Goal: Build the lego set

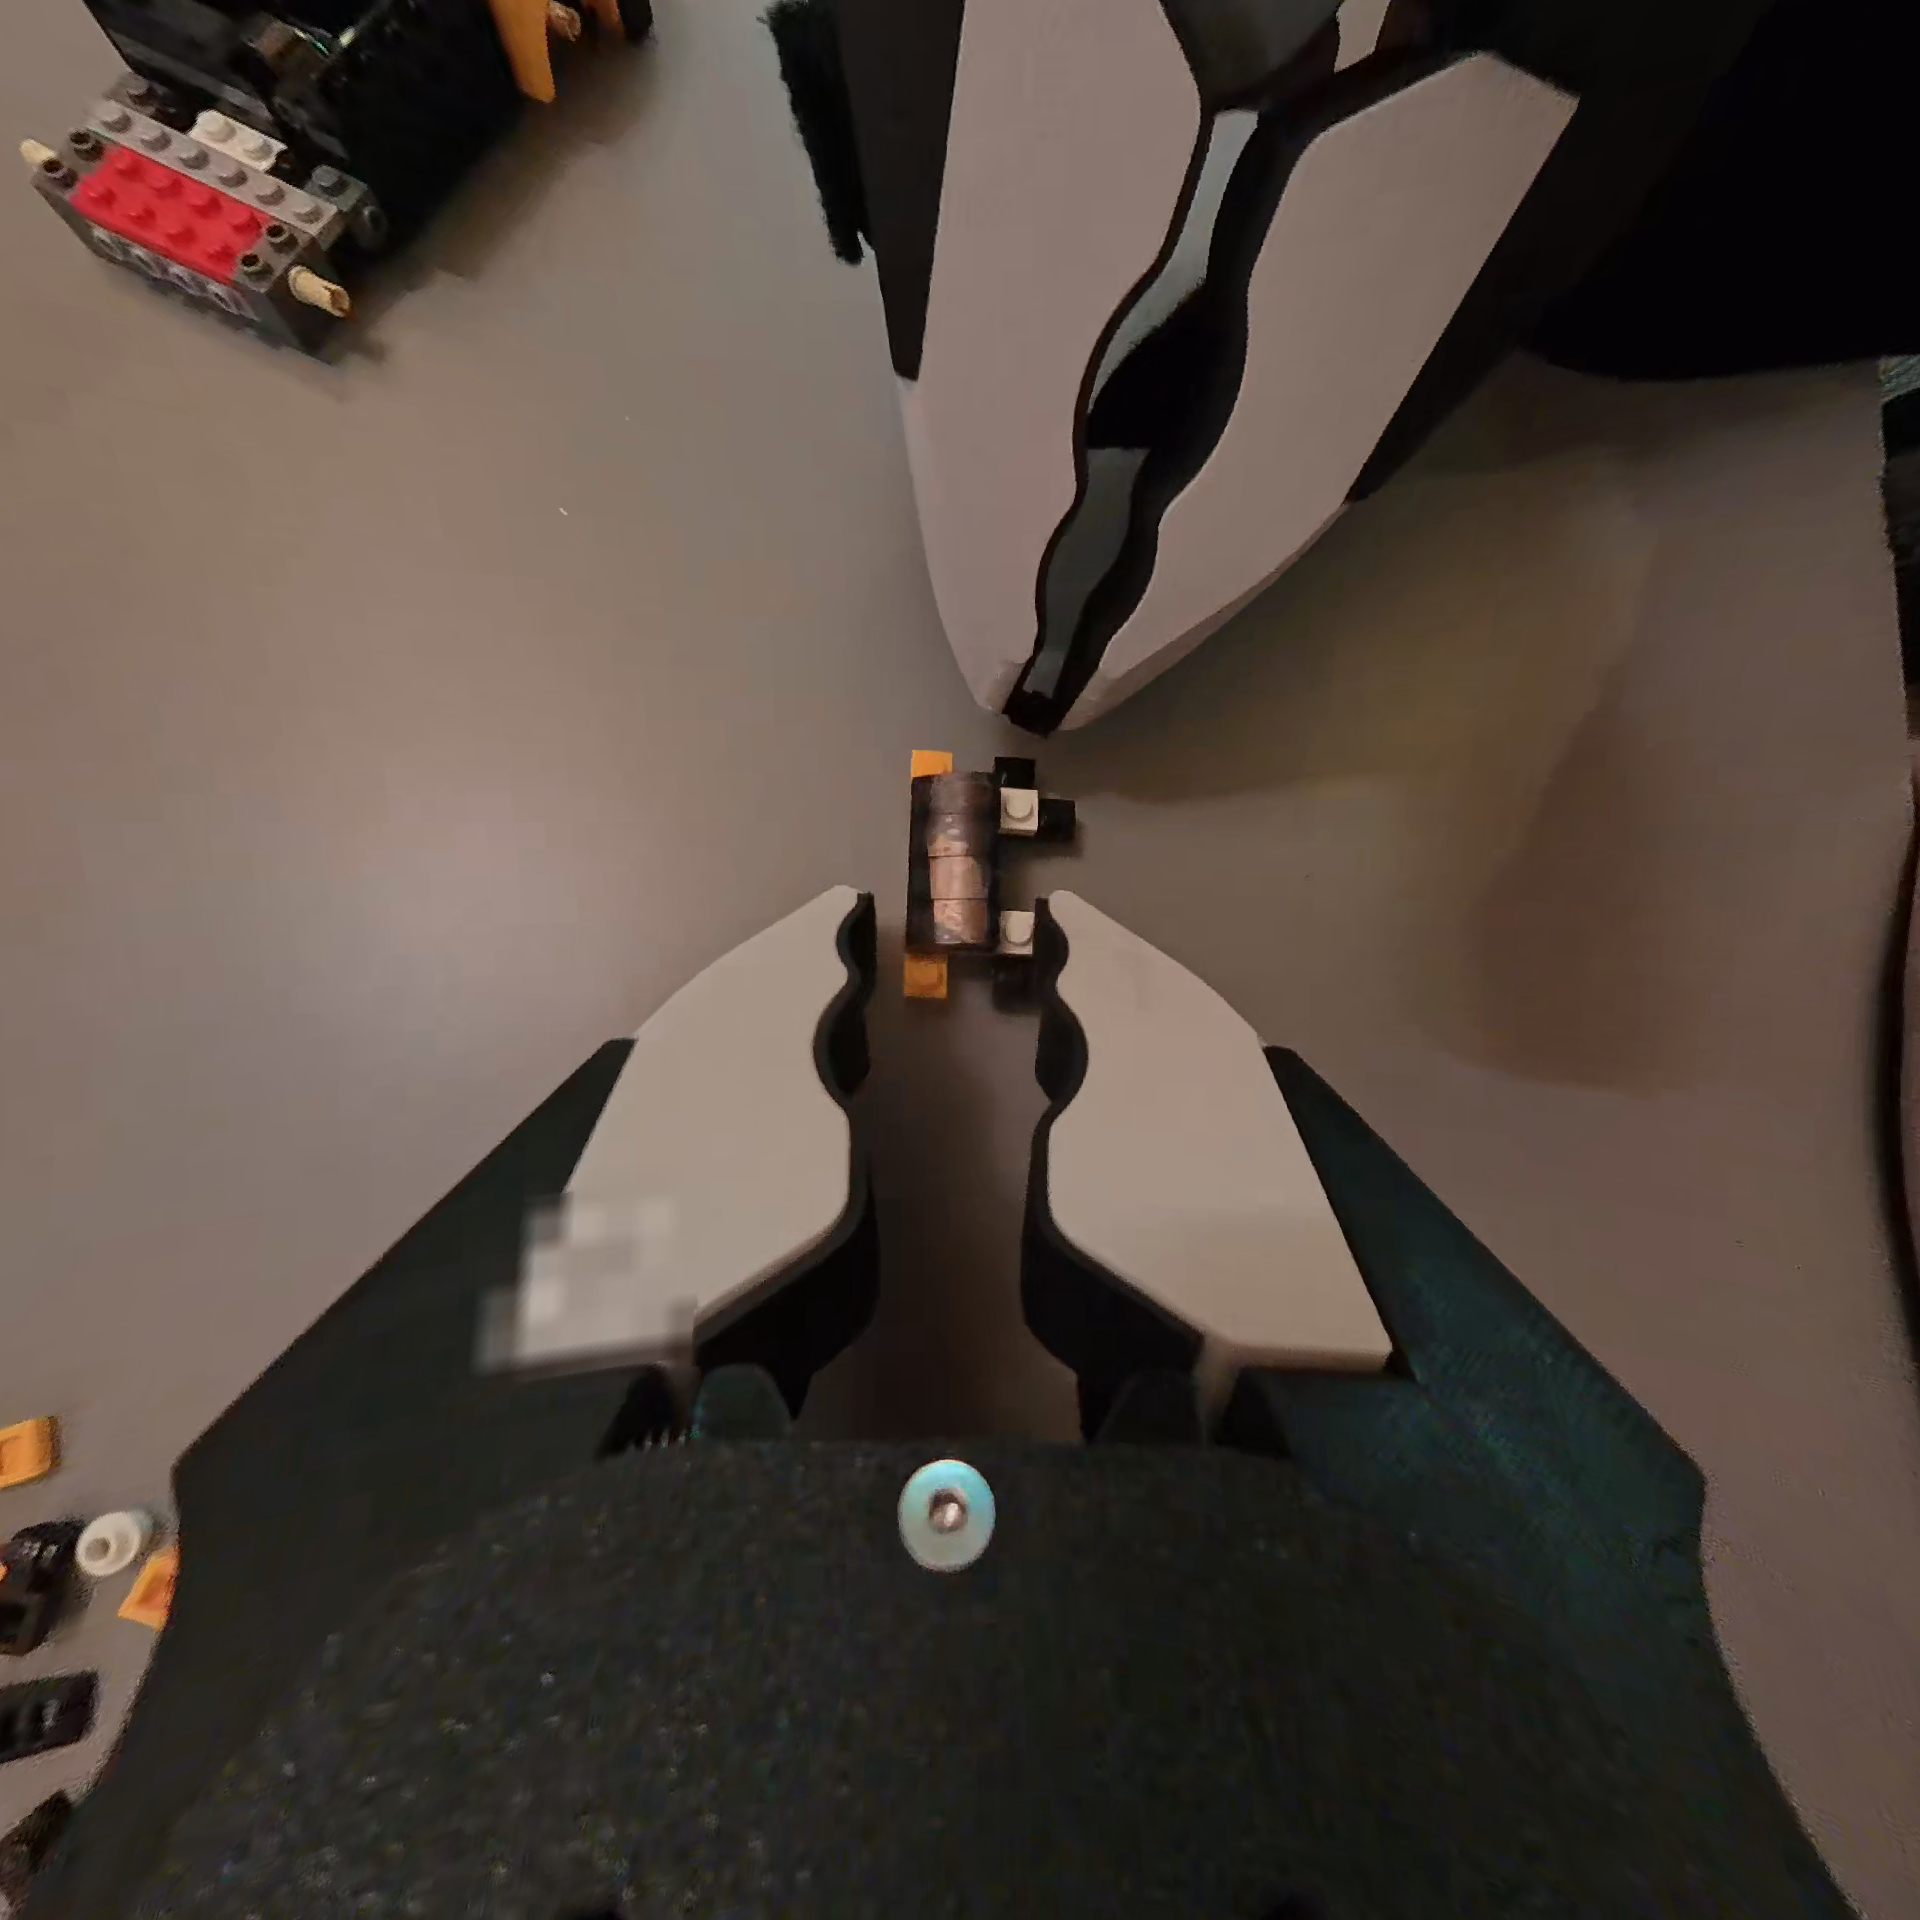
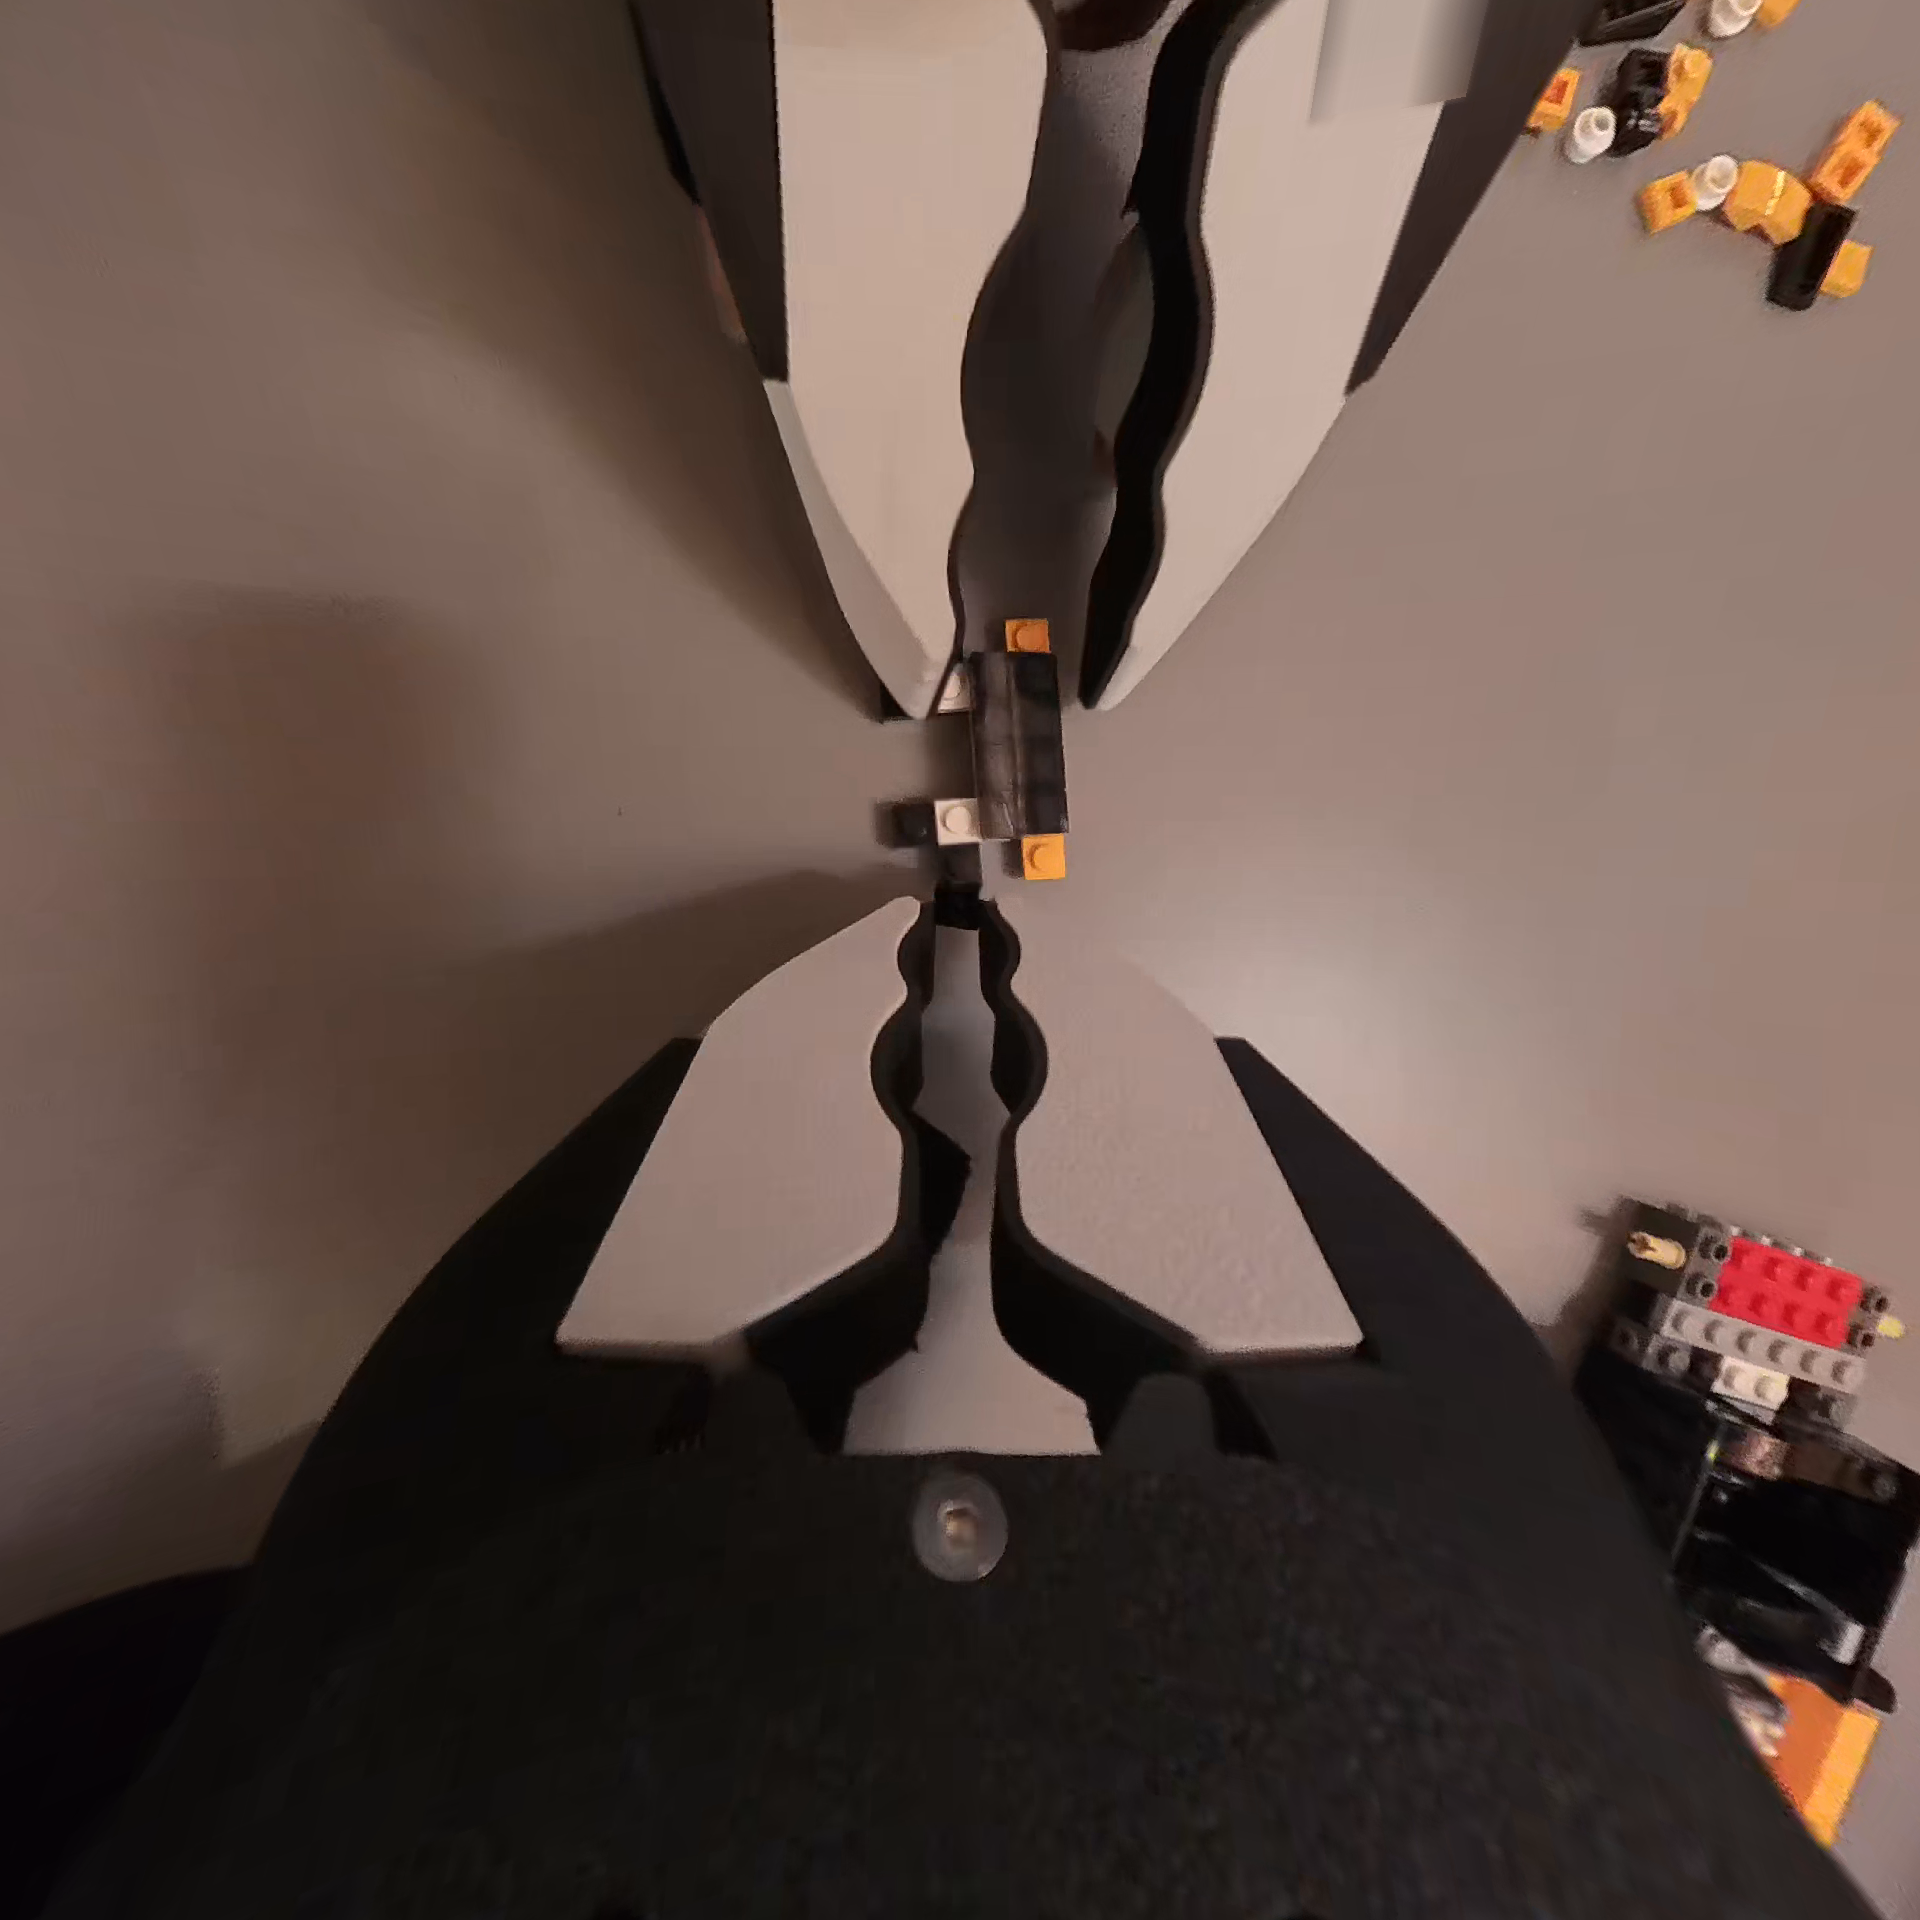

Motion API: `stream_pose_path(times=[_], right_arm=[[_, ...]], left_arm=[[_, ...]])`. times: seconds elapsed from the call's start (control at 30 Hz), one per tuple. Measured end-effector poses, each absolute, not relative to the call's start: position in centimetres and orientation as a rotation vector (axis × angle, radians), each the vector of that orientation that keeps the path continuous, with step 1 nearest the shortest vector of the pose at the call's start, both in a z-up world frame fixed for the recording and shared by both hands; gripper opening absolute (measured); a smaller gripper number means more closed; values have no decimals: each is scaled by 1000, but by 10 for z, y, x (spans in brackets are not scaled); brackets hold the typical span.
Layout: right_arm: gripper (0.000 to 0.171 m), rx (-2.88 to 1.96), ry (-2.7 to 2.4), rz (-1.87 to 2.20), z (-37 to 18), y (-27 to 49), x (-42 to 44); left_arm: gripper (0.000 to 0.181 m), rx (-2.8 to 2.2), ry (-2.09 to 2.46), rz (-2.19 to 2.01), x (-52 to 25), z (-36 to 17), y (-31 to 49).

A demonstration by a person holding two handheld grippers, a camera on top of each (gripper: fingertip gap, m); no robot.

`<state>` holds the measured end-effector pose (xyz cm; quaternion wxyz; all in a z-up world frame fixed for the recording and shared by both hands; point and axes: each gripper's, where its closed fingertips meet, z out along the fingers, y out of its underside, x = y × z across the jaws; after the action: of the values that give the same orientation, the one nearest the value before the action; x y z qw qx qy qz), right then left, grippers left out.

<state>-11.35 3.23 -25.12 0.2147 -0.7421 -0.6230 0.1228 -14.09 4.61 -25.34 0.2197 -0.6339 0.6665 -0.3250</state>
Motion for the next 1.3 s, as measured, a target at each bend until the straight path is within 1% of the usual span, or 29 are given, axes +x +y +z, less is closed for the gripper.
stream_pose_path(times=[0.03, 0.07, 0.13, 0.73, 1.3], right_arm=[[8, -2061, -1743, 335, -252, 33, -114], [8, -2069, -1760, 330, -253, 32, -113], [8, -2074, -1783, 334, -255, 33, -115], [8, -2118, -1937, 329, -258, 33, -117], [10, -2156, -1972, 370, -255, 32, -117]], left_arm=[[26, -1750, 1846, -908, -140, -254, 45], [23, -1748, 1846, -916, -140, -254, 45], [22, -1744, 1846, -919, -140, -254, 45], [22, -1731, 1852, -941, -140, -254, 43], [22, -1724, 1853, -957, -140, -254, 42]])
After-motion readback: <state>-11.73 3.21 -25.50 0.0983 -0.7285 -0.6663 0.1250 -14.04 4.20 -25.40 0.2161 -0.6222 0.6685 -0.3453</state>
